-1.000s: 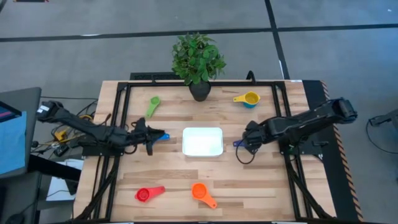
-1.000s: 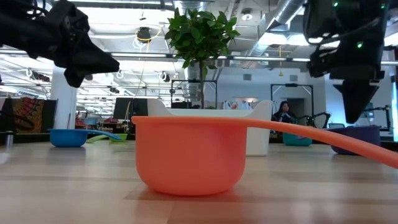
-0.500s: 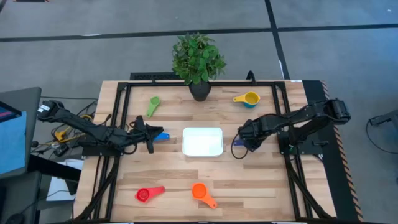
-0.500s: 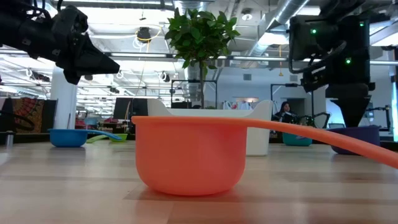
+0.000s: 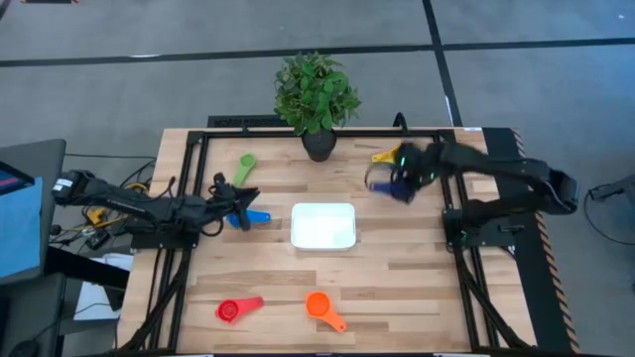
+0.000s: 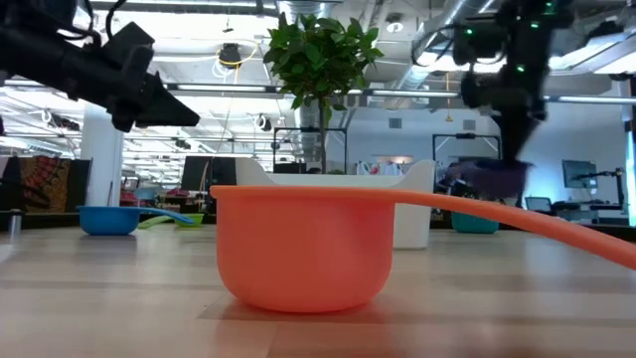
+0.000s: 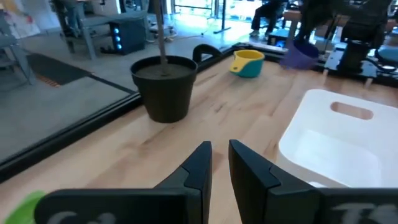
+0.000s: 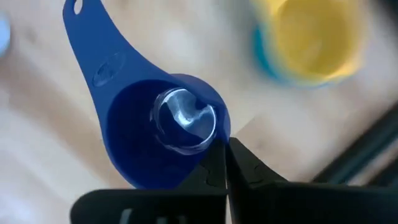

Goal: Nest measuring cups in basket
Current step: Stack the dark blue measuring cup on top of the yellow measuring cup

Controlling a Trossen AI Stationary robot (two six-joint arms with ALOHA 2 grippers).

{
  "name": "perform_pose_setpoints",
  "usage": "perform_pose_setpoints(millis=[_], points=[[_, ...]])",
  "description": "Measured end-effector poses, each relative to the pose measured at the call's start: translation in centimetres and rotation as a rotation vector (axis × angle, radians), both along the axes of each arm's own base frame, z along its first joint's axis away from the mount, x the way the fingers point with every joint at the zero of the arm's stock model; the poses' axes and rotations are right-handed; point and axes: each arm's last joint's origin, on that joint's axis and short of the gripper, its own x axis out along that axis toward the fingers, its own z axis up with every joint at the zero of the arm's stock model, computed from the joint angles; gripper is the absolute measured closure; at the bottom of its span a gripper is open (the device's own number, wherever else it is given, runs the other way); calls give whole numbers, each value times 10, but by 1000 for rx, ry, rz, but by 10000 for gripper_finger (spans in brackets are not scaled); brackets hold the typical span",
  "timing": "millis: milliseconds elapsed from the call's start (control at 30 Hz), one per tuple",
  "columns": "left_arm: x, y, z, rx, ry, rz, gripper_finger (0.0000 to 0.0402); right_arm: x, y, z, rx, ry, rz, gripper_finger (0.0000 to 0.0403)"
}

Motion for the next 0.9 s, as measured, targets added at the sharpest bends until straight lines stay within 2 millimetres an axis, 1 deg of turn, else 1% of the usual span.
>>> perform_pose_setpoints(millis=[100, 200, 267, 367, 467, 567, 800, 900], points=[[1, 4, 0, -10, -1, -21, 358, -4, -34, 20, -54, -3, -9, 398], [1, 7, 0, -13, -1, -22, 358, -6, -66, 28, -73, 28, -19, 398], [1, 7, 0, -15, -3, -18, 358, -7, -84, 23, -60, 65, -20, 398], [1, 8, 0, -20, -5, -16, 358, -8, -100, 9, -16, 126, 10, 398], [1, 8, 0, -20, -6, -16, 358, -5, -110, -4, 11, 163, 41, 395], [1, 8, 0, -16, -5, -3, 358, -4, -115, -10, 16, 177, 59, 396], [1, 8, 0, -13, -5, 8, 358, -3, -116, -7, -12, 169, 99, 395], [1, 9, 0, -18, -9, 12, 358, -3, -116, -10, 32, 147, 95, 396]])
